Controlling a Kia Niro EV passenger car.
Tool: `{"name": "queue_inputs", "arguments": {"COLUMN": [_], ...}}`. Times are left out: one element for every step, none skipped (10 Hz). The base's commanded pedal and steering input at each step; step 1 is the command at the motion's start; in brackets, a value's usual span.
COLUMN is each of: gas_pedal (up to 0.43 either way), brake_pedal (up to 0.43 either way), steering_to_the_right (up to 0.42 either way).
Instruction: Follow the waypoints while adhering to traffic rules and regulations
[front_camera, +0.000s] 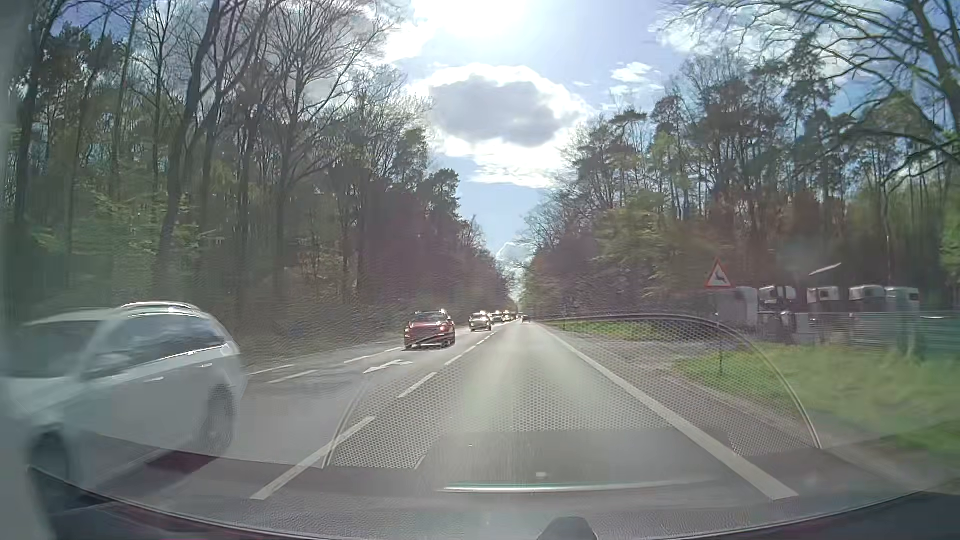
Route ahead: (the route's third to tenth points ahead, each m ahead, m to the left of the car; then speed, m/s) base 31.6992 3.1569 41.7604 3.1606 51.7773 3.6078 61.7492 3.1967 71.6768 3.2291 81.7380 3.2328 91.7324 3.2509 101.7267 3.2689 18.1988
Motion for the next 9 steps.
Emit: {"name": "queue_inputs", "arguments": {"gas_pedal": [0.110,0.087,0.059,0.047,0.020,0.000,0.000,0.000,0.000], "brake_pedal": [0.000,0.000,0.000,0.000,0.000,0.000,0.000,0.000,0.000], "steering_to_the_right": [-0.002,-0.002,-0.002,-0.002,-0.002,-0.002,-0.002,-0.002,-0.002]}}
